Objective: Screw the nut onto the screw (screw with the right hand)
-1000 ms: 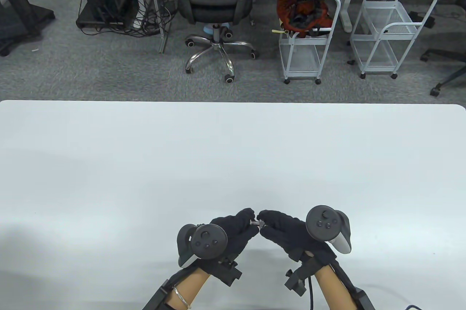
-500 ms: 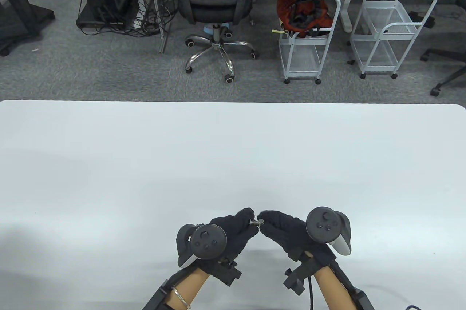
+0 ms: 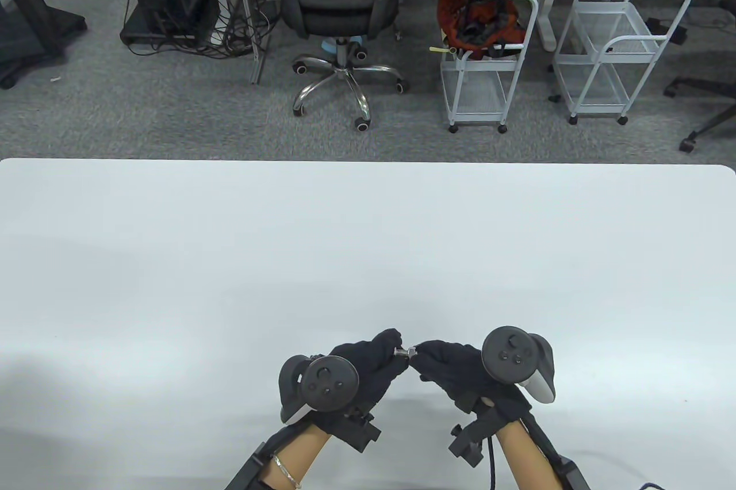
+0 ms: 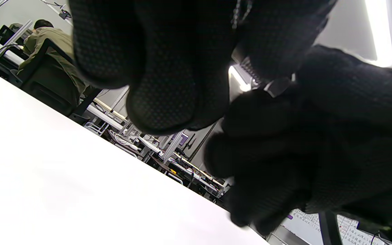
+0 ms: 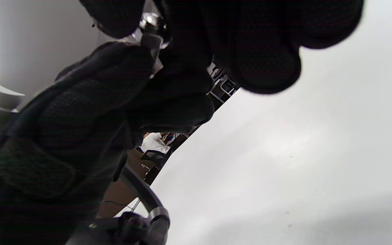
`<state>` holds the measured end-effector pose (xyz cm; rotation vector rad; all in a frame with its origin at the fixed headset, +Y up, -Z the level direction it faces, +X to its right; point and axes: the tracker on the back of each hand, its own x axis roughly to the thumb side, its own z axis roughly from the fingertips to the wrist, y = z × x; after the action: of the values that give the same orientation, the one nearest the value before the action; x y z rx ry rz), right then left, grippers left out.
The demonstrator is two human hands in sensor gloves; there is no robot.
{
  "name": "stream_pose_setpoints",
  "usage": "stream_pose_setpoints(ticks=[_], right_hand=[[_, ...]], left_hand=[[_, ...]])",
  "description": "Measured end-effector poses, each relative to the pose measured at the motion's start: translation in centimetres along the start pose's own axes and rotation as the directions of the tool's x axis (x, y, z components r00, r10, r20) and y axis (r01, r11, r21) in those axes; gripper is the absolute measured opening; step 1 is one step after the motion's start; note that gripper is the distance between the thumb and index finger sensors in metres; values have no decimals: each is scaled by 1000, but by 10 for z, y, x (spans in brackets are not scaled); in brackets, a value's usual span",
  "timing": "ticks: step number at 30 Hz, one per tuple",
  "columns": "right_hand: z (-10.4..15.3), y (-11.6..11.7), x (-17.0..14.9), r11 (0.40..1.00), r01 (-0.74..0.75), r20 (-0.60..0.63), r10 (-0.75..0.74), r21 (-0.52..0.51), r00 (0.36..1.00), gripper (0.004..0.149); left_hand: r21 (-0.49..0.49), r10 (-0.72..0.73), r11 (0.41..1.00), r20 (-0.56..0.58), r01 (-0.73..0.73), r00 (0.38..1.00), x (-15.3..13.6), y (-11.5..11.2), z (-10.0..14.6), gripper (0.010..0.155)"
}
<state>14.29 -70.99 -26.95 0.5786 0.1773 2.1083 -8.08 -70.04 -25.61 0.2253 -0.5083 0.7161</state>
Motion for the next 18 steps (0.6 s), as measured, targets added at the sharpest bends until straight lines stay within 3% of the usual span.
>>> stream_pose_setpoints(ticks=[1, 6, 9, 14, 18], right_hand=[[-1, 1, 0, 1000, 19, 14, -19, 6, 1000, 57], [-1, -1, 0, 999, -11, -6, 11, -33, 1000, 47], [-1, 1, 0, 999, 33, 29, -33, 10, 999, 56], [0, -1, 1, 999, -23, -2, 23, -40, 1000, 48], [0, 2, 3, 999, 48, 37, -48, 1, 998, 55]], left_hand=[[-1, 6, 1000, 1, -6, 1000, 0, 0, 0, 49], [3, -17, 1000, 4, 17, 1000, 0, 0, 0, 49], [-4, 10, 1000, -4, -10, 1000, -1, -1, -1, 49], [-2, -11, 1000, 1, 11, 1000, -1, 0, 0, 49], [-9, 8, 1000, 0, -8, 1000, 0, -1, 0, 49]])
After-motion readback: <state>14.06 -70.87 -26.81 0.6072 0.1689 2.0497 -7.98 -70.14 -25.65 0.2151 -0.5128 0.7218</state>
